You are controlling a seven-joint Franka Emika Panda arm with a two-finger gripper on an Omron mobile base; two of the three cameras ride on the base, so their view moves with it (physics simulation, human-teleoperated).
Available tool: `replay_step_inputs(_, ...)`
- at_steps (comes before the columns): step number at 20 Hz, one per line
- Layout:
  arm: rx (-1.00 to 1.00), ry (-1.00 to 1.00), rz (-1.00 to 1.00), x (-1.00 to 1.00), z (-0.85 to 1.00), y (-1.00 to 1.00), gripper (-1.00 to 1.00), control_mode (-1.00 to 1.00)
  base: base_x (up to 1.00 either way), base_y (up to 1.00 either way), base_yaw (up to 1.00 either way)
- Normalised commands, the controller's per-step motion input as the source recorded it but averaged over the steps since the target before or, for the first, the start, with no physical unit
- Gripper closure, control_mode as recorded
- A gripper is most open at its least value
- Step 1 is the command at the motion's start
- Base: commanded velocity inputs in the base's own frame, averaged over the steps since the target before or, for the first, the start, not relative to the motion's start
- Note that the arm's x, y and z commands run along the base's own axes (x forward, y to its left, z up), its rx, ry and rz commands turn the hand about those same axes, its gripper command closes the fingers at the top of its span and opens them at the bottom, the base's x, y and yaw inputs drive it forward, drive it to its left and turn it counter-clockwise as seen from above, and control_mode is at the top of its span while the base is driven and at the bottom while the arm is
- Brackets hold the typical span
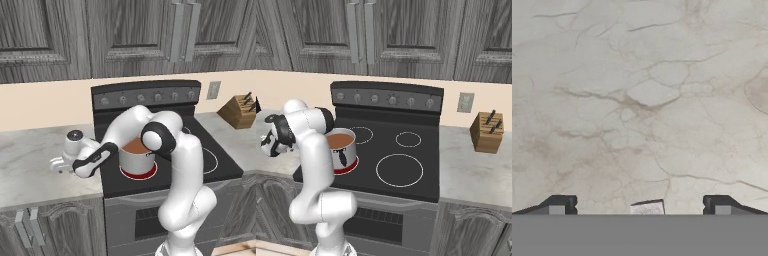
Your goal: Pick up the sugar cube(s) and place them in the saucepan with hot chocolate.
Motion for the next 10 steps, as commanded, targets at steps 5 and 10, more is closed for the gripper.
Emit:
replay_step_inputs(5, 0.00, 0.00, 0.00, -0.10, -0.08, 0.02, -1.00, -1.00, 0.00, 0.00, 0.00)
replay_step_inputs(10, 0.00, 0.00, 0.00, 0.00, -0.24, 0.00, -1.00, -1.00, 0.00, 0.00, 0.00)
